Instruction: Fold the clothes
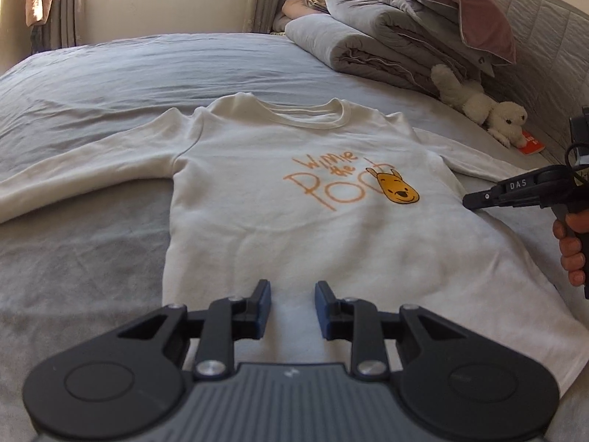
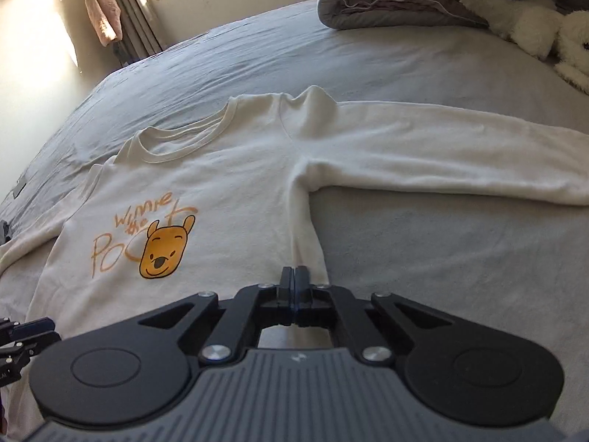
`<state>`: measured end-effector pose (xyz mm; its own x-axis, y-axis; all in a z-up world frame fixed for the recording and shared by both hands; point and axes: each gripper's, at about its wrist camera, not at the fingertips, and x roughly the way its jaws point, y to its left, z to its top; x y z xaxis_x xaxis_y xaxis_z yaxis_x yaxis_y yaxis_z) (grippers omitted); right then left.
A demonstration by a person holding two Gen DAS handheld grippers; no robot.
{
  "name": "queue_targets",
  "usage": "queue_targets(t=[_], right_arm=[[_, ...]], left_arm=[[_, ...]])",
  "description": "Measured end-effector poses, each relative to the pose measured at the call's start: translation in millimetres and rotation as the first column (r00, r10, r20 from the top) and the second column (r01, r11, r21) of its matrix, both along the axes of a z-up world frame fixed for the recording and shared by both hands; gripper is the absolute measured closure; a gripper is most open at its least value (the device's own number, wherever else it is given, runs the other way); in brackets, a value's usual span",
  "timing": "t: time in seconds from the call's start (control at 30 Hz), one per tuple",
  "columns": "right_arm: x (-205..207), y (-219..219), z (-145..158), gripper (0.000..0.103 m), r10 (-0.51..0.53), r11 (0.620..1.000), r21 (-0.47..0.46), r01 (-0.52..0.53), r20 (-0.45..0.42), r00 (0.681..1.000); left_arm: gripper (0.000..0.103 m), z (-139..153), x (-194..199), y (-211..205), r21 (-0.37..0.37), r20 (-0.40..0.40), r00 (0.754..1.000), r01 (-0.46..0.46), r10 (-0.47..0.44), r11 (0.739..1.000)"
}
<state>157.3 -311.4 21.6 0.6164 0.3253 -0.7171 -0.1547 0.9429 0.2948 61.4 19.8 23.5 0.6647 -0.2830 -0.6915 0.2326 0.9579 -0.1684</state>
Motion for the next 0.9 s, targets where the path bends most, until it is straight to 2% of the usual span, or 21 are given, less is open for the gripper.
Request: queue_targets(t=[0.13, 0.23, 0.4, 0.47, 0.53, 0.57, 0.63, 0.7, 0.77, 0.9], right_arm=[[13.0, -13.3, -7.4, 0.1, -0.09, 0.987, 0.136, 0.091, -0.013, 0.996], [22.7, -23.2, -12.9, 0.087, -0.156, 0.959, 0.235, 0.159, -0.032, 0.987], [38.9, -39.8, -22.2, 0.089, -0.258, 0.881, 0.39, 0.267, -0.076, 0.963], [40.8, -40.8, -21.7, 0.088, -0.28, 0.863, 0.416, 0.287, -0.078, 0.957], [40.5, -48.3, -23.0, 0.088, -0.304, 0.824, 0.47, 0.316, -0.105, 0.947], [39.3, -53.9, -25.7, 0.087, -0.32, 0.793, 0.507, 0.338, -0.125, 0.939], [34.7, -64.5, -31.3, 0.08, -0.356, 0.724, 0.577, 0.377, -0.156, 0.922], [30.7, -68.8, -32.1, 0.075, -0.375, 0.696, 0.605, 0.387, -0.154, 0.914], [29.3, -66.9, -29.6, 0.069, -0.381, 0.699, 0.605, 0.38, -0.134, 0.915], [29.7, -41.1, -17.3, 0.07, -0.354, 0.826, 0.461, 0.325, -0.025, 0.935]], left_arm=[[0.076, -0.5, 2.7, 4.7, -0.024, -0.022, 1.0, -0.006, 0.006, 1.0], [0.075, -0.9, 3.8, 3.7, -0.025, -0.025, 1.0, -0.007, 0.007, 1.0], [0.074, -0.8, 5.9, 3.5, -0.032, -0.033, 0.999, -0.009, 0.007, 0.999], [0.074, -0.7, 7.0, 4.5, -0.04, -0.038, 0.999, -0.01, 0.009, 0.999], [0.074, -0.6, 8.1, 5.3, -0.047, -0.042, 0.999, -0.012, 0.01, 0.999], [0.075, -0.8, 8.3, 5.3, -0.047, -0.043, 0.999, -0.011, 0.009, 0.999], [0.075, -0.6, 8.5, 4.7, -0.042, -0.042, 0.999, -0.009, 0.007, 0.999], [0.075, -0.4, 8.5, 3.9, -0.038, -0.041, 0.999, -0.008, 0.006, 0.999], [0.075, -0.4, 8.5, 3.0, -0.034, -0.039, 0.999, -0.007, 0.006, 0.999], [0.074, -0.5, 8.5, 2.0, -0.027, -0.034, 0.999, -0.005, 0.004, 1.0]])
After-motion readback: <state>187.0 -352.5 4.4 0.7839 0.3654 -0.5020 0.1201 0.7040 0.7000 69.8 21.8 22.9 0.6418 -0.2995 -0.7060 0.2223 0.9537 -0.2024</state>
